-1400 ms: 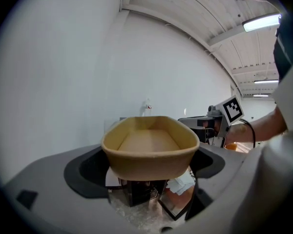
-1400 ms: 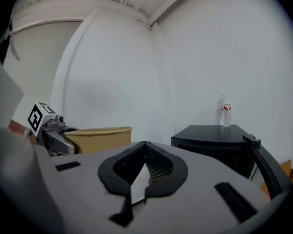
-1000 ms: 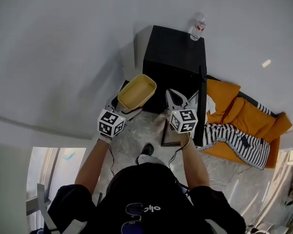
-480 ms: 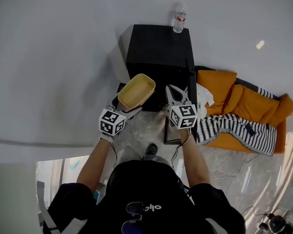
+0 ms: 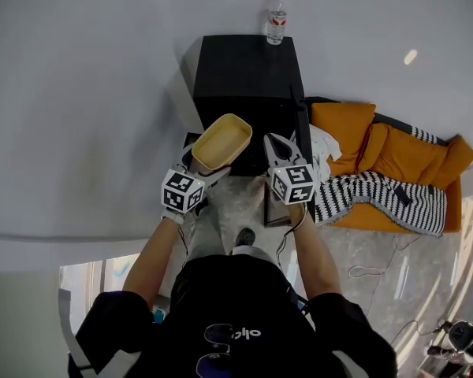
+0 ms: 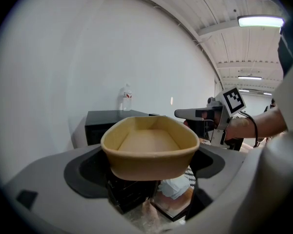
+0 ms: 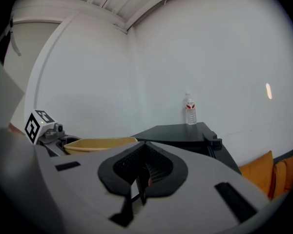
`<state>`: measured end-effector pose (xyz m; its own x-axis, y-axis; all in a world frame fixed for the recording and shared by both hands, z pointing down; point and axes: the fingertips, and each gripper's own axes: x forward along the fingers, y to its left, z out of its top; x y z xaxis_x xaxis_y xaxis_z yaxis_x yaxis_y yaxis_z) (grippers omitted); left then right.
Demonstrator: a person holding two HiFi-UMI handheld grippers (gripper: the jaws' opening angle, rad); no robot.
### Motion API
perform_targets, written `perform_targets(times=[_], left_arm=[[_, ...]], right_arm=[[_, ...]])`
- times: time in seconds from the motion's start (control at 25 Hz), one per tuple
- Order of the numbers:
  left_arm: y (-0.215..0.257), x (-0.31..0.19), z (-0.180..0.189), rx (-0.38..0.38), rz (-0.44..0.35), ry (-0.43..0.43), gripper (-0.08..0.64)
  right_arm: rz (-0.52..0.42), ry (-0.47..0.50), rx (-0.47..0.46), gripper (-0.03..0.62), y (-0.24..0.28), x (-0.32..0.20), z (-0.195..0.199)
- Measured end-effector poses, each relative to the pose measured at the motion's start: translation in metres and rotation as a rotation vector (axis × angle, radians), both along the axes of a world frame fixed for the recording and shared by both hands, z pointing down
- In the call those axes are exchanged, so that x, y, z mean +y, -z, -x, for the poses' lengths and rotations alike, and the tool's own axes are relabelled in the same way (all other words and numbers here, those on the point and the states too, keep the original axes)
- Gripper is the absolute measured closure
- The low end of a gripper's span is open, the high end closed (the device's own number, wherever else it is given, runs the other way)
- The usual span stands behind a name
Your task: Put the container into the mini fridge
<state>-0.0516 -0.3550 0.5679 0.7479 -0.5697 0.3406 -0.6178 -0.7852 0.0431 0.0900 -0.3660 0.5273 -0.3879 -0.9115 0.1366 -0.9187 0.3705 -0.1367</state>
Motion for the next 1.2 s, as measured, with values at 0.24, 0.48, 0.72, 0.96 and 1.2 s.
perform_targets(times=[0.24,0.48,0.72,0.96,1.2], left_arm=[[-0.005,-0.014,-0.008,0.011,0.005,-0.022,0.055],[-0.023,-0.038,-0.013,0.02,0.03,-0.014,0.055],[-0.049,-0.063,-0.019,0.011,0.047,-0.001,0.055],[-0.09,-0.092,-0.031,0.023,0.076,0.012,0.055],[-0.126,-0.121,-0.053,0.008,0.079,0.001,0.055]], right_arm=[[0.02,-0.028,-0.001,0.592,-0.008,-0.01,0.0],[0.053,-0.034,0.002,0.592,-0.025,-0.023,0.003],[0.084,-0.057,0.005,0.592,-0.047,-0.041,0.007],[0.113,-0.12,-0.023,0.592,-0.078,-0.066,0.005],[0.136,-0.194,-0.037,0.592,-0.11,-0.093,-0.001]])
